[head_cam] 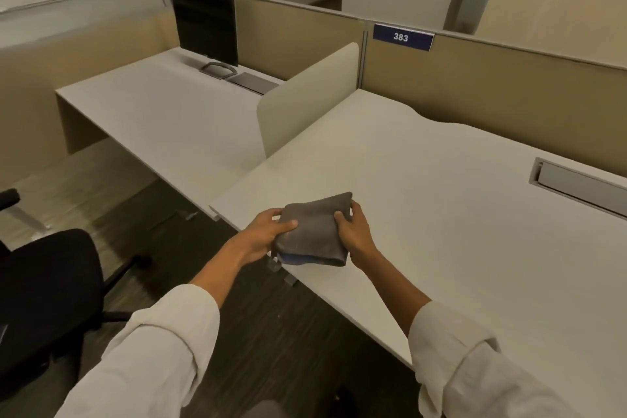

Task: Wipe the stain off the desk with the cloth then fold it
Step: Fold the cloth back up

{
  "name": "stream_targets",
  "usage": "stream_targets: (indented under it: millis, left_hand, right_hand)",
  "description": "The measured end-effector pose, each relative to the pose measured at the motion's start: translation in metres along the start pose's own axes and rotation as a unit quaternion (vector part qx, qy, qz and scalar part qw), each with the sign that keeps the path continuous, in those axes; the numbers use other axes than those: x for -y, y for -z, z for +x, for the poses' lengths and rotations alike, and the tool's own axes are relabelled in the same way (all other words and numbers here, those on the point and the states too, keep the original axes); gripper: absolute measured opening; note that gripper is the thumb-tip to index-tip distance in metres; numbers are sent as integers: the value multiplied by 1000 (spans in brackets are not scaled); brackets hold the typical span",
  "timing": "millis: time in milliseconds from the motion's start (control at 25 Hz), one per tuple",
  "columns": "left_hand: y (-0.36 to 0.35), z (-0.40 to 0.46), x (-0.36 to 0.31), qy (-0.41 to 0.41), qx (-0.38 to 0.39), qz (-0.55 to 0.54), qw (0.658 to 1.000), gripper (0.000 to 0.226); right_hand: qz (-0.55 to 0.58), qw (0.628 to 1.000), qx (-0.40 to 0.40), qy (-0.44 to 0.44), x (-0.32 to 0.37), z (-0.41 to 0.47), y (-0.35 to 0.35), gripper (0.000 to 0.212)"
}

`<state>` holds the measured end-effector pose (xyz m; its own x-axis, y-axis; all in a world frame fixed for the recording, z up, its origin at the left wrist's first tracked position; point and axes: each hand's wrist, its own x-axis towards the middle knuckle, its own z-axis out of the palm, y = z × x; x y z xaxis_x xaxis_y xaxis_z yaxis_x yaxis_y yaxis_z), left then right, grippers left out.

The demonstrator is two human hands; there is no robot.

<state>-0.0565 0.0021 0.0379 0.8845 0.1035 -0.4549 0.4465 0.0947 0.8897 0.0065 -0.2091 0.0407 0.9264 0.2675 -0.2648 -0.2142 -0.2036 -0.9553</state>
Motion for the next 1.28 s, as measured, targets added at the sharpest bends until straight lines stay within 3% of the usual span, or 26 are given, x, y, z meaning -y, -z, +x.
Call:
stream_targets:
  millis: [160, 240, 320, 520, 640, 800, 960, 1080, 1160, 1200, 1280]
  left_hand:
    - [40, 29, -11, 26, 30, -91, 995, 78]
    - [58, 45, -24, 28, 58, -86, 994, 65]
    - [72, 63, -40, 17, 87, -58, 994, 52]
    - [106, 119, -99, -23, 105, 65, 992, 56]
    - [126, 152, -118, -28, 73, 176, 981, 55]
    - [147, 175, -92, 53, 21, 270, 961, 49]
    - [154, 181, -74, 68, 30, 301, 951, 42]
    - [157, 179, -74, 37, 29, 348, 936, 42]
    - [157, 174, -73, 10, 26, 411, 911, 45]
    - [156, 171, -73, -3, 26, 475, 879, 47]
    - [148, 163, -72, -24, 10, 626, 780, 55]
  right_hand:
    - [121, 983, 92, -103, 9, 28, -12, 89]
    - [136, 979, 123, -90, 18, 45, -20, 95]
    - [119, 983, 125, -56, 26, 62, -30, 87]
    - [62, 995, 60, 53, 46, 113, -61, 54]
    - [17, 998, -7, 52, 45, 140, -88, 57]
    - [-115, 987, -108, -18, 12, 150, -137, 65]
    - [-181, 973, -140, -20, -5, 146, -160, 65]
    - [-237, 964, -116, -30, -6, 144, -167, 67]
    - [-264, 958, -103, -36, -7, 139, -174, 68]
    - [-293, 949, -109, -44, -9, 136, -178, 69]
    - [-427, 892, -146, -33, -13, 130, -185, 69]
